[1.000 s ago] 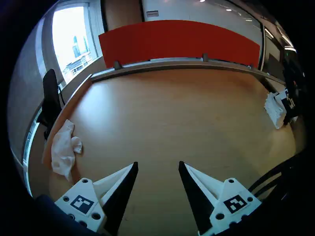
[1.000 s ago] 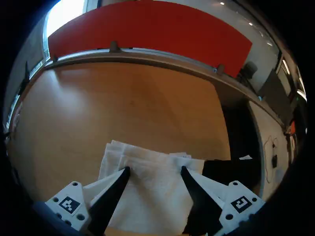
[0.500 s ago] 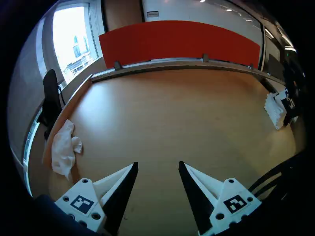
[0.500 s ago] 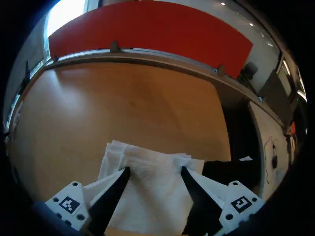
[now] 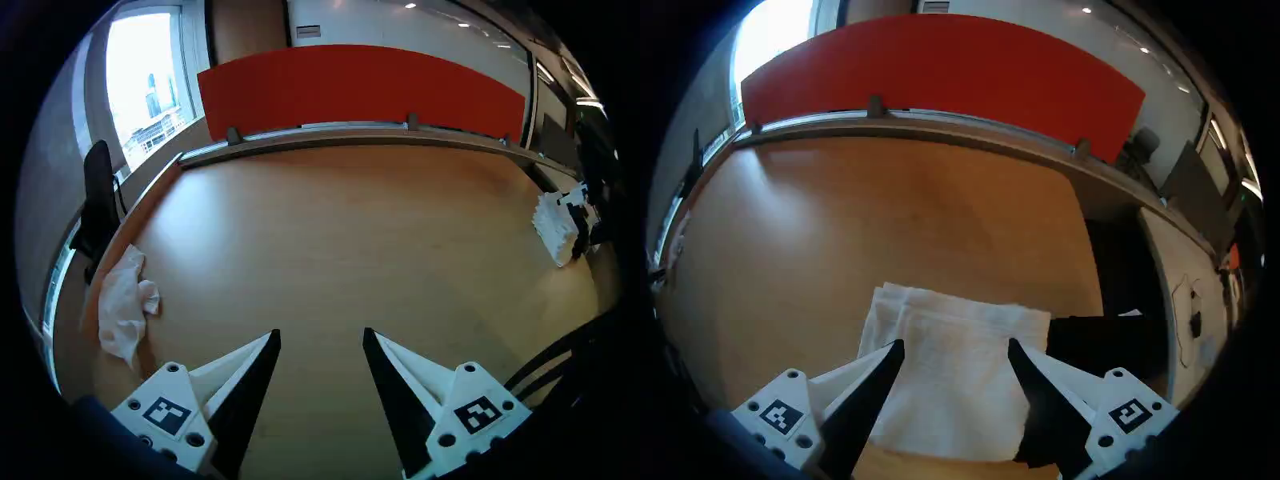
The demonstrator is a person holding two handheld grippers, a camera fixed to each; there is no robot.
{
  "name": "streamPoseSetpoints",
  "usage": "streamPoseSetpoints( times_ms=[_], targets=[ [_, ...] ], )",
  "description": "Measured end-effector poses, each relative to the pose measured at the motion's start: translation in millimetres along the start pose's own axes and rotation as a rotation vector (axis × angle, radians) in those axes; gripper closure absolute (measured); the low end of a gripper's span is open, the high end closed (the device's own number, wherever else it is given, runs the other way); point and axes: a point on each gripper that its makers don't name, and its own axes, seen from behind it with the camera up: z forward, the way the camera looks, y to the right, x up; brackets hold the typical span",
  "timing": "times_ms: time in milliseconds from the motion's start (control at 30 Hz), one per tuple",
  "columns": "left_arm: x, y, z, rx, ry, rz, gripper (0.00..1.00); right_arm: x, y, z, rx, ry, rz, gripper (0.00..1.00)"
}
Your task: Fold towel
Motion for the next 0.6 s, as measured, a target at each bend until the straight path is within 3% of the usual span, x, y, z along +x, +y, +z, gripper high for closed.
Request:
streamPoseSetpoints(
  times_ms=[200, 600],
  targets=[
    [2.6, 2.4, -1.9, -0.008, 0.011, 0.007, 0.24, -1.6, -5.8, -8.6, -0.001, 0.036, 0.031, 0.0],
    [16.2, -0.5, -8.1, -0.01, 0.045, 0.014, 0.25, 9.7, -8.0, -39.2, -0.055, 0.198, 0.108, 0.0]
  ],
)
